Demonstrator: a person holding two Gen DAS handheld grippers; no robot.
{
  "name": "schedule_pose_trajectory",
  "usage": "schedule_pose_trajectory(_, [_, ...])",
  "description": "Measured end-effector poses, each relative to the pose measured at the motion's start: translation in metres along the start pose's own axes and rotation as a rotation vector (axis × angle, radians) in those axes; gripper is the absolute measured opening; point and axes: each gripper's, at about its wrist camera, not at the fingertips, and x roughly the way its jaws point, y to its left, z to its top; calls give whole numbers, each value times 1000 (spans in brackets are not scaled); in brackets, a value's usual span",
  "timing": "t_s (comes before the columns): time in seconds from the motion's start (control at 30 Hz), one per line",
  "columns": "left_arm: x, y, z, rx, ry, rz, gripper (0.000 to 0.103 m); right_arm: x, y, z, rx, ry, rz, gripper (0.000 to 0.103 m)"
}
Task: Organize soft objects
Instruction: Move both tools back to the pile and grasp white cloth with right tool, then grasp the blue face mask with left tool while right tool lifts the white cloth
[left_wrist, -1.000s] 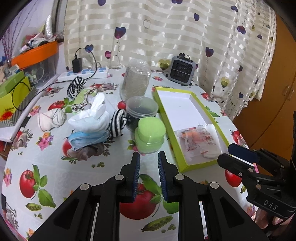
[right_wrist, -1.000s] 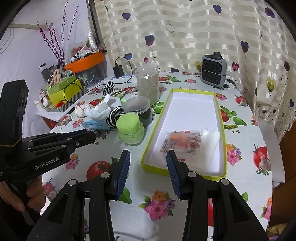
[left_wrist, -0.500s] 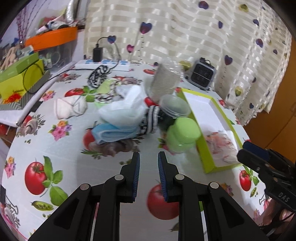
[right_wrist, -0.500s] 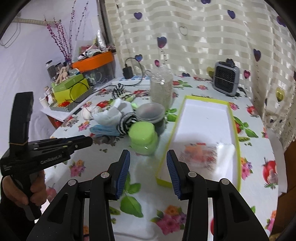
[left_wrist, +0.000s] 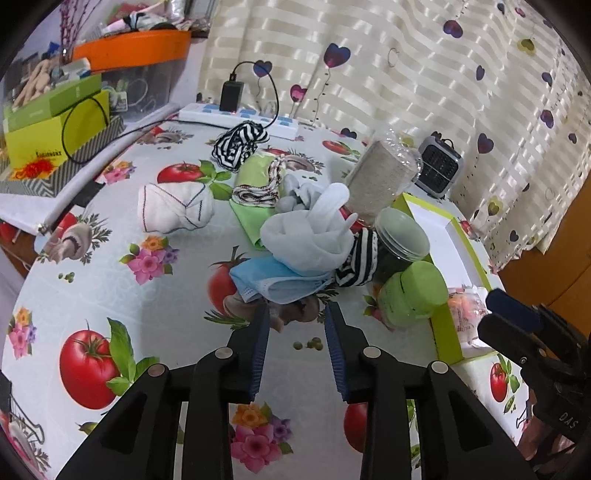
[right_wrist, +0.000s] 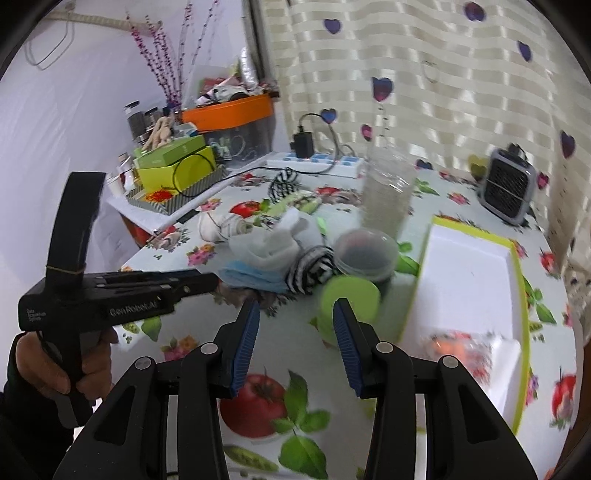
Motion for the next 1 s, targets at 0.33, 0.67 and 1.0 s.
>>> schedule_pose_trajectory(0.33, [10, 23, -2, -56, 31, 28, 30, 67, 28, 27, -95, 73, 50, 43])
schedule_pose_trajectory(0.67, [16, 49, 0, -118, 40, 35, 32, 123, 39, 39, -139, 155, 4, 43])
schedule_pose_trajectory(1.0, [29, 56, 5, -134, 51, 13, 32, 133, 38, 40, -127, 166, -27, 23])
